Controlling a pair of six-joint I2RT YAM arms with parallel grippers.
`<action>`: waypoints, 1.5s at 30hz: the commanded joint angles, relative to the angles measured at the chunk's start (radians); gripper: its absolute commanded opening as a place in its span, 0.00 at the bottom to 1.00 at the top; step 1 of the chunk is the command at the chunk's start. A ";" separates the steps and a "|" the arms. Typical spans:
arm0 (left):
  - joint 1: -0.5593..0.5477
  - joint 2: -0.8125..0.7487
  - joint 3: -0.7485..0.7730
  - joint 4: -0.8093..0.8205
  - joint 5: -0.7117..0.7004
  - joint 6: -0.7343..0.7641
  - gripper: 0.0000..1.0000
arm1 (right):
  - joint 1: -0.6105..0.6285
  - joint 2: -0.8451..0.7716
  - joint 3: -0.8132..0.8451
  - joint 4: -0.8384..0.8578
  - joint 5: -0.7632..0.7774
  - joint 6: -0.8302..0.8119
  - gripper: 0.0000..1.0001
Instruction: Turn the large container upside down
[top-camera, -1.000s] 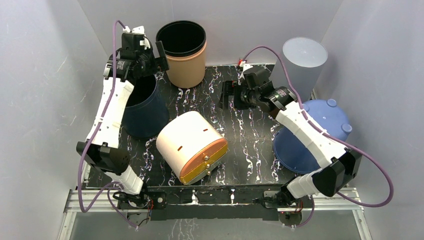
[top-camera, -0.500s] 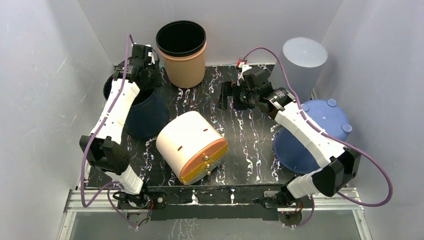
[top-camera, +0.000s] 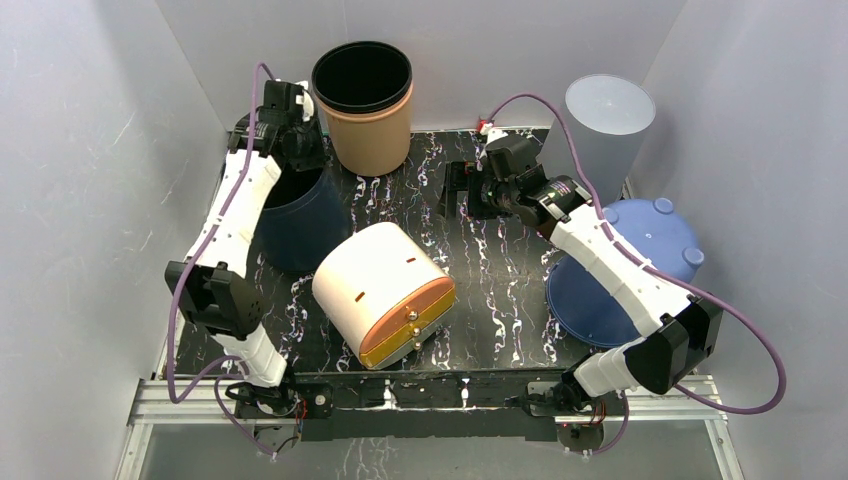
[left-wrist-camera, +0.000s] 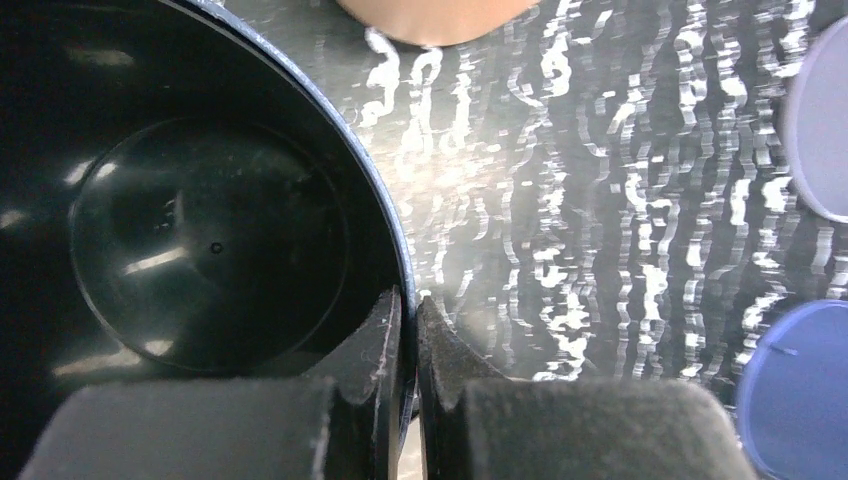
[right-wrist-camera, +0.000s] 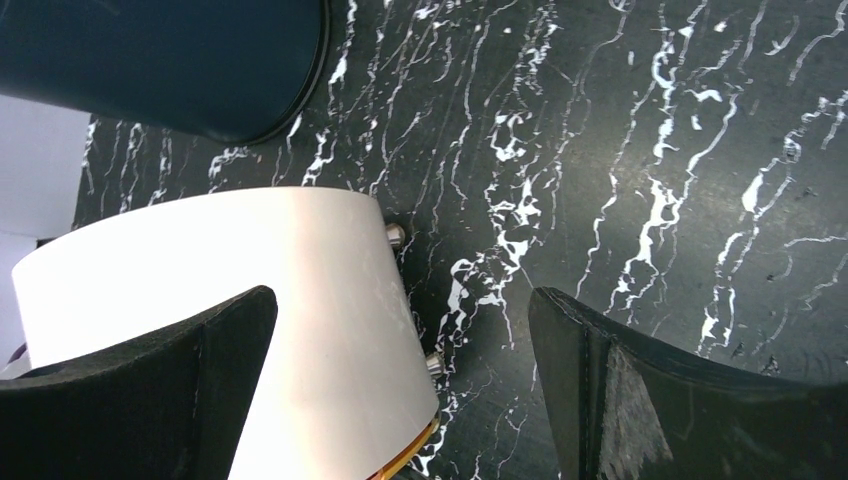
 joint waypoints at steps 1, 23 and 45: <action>-0.008 -0.002 0.139 0.121 0.286 -0.131 0.00 | -0.004 -0.023 0.029 -0.012 0.128 0.032 0.98; -0.035 -0.119 -0.263 0.867 0.740 -0.652 0.00 | -0.133 -0.082 0.003 0.102 -0.047 0.103 0.98; 0.053 -0.167 -0.469 0.688 0.784 -0.413 0.00 | -0.441 -0.100 -0.312 0.540 -0.474 0.190 0.97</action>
